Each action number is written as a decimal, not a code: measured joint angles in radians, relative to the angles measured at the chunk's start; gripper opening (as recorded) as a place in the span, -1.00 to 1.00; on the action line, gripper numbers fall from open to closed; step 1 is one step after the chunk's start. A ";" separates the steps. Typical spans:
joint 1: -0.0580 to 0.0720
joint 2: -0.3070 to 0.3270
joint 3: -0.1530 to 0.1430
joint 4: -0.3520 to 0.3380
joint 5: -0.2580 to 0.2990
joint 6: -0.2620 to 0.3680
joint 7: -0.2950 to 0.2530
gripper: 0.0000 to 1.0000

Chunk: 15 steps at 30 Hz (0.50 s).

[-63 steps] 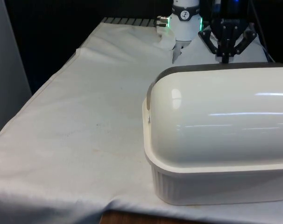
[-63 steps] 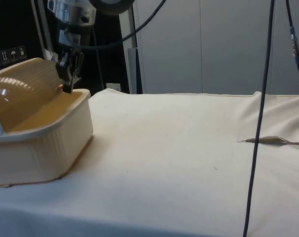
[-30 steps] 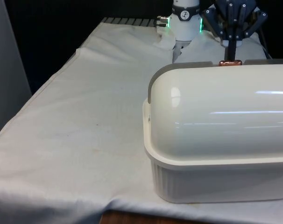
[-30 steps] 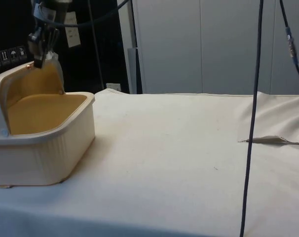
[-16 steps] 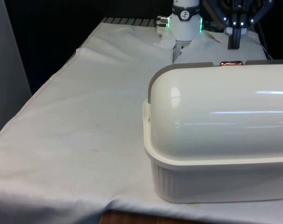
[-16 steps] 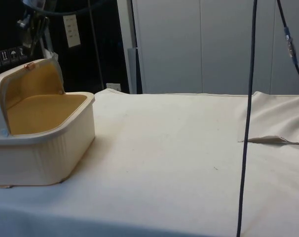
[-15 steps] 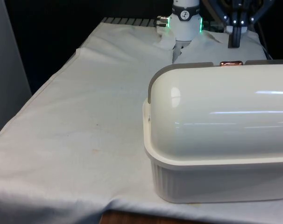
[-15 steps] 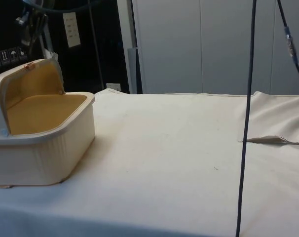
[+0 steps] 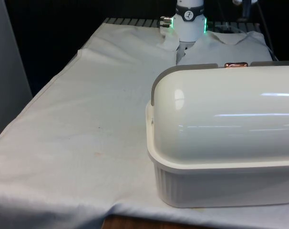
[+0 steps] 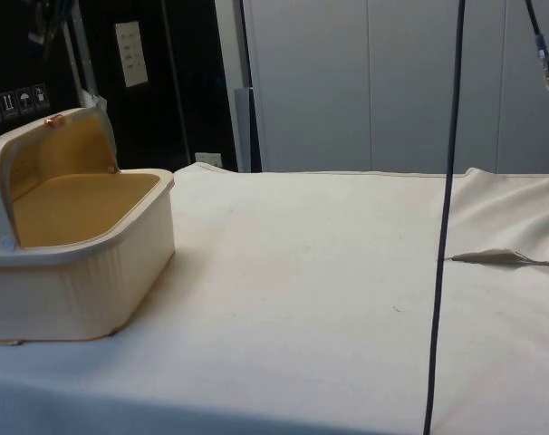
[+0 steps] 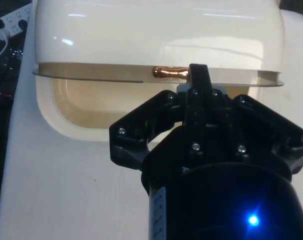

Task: Open the lid, then close it.

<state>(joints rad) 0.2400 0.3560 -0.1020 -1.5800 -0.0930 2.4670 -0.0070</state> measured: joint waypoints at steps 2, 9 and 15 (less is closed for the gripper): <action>0.000 -0.002 0.000 0.018 -0.001 -0.024 -0.003 -0.99; 0.000 -0.002 0.000 0.048 -0.001 -0.072 -0.006 -0.99; 0.000 0.006 0.000 0.061 -0.001 -0.092 -0.008 -0.99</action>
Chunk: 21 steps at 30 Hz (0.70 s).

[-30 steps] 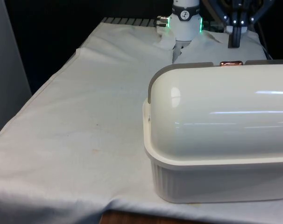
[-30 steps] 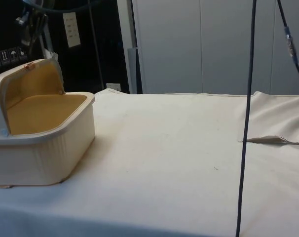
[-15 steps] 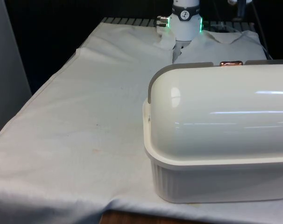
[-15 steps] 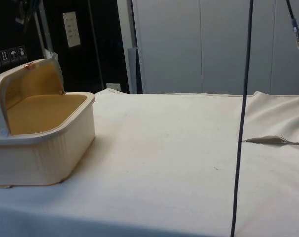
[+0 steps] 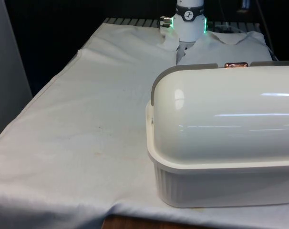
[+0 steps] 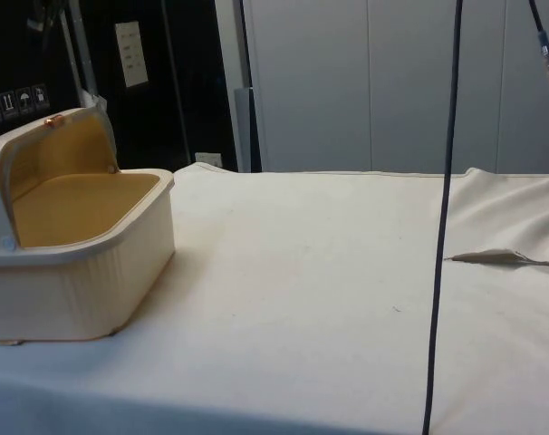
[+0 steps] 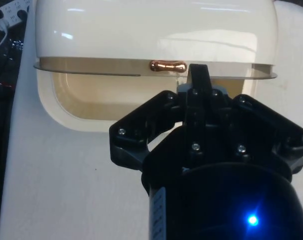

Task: Open the lid, then close it.

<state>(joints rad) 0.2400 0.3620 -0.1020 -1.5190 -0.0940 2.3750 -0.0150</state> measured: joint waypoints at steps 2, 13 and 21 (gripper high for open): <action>0.001 0.003 0.000 0.007 0.000 -0.002 -0.001 -0.99; 0.006 0.002 0.001 0.012 -0.003 -0.005 -0.001 -0.07; 0.007 0.002 0.001 0.012 -0.006 -0.005 -0.001 0.68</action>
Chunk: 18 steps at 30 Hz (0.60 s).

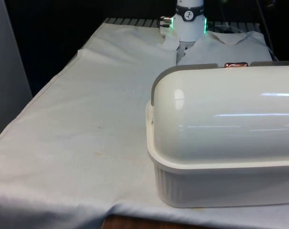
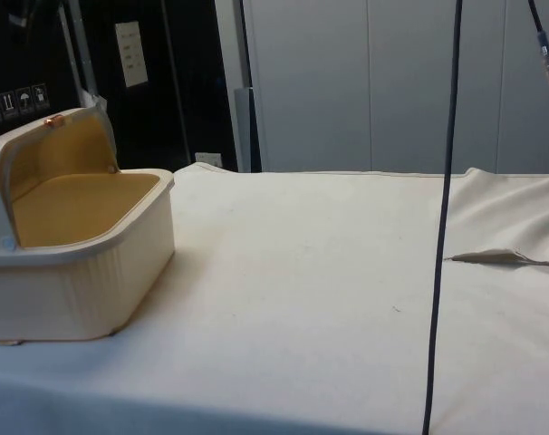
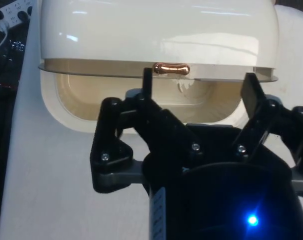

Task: Open the lid, then close it.

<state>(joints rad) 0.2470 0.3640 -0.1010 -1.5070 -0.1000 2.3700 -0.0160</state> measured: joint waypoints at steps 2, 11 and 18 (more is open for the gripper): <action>0.000 0.001 0.000 0.000 0.000 0.001 0.000 0.87; 0.000 0.031 0.000 0.002 0.000 0.055 0.008 1.00; -0.003 0.063 0.000 0.003 0.000 0.106 0.011 1.00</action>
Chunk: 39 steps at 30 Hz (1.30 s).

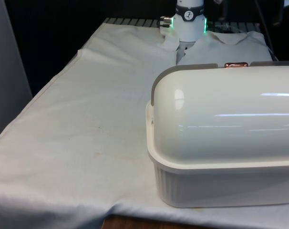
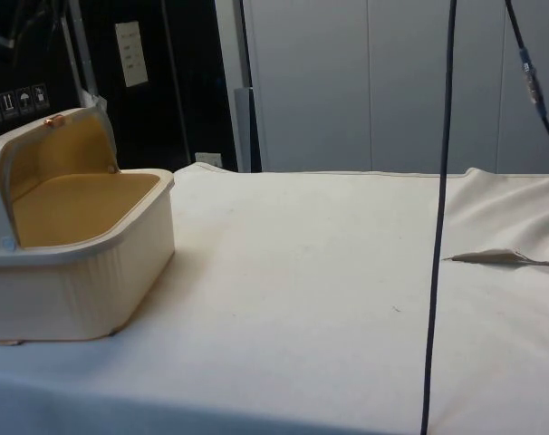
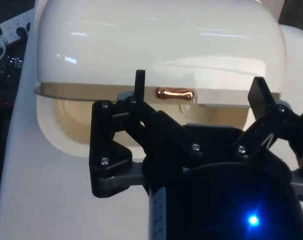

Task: Open the lid, then close it.

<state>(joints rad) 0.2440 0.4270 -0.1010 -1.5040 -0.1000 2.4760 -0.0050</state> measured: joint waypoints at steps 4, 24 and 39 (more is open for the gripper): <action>-0.002 0.020 0.000 0.003 0.001 0.020 0.000 1.00; -0.002 0.070 0.002 0.007 0.014 0.046 0.004 0.19; 0.001 0.074 0.006 0.008 0.014 0.046 0.005 -1.00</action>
<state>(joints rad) 0.2450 0.5010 -0.0950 -1.4960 -0.0860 2.5220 0.0000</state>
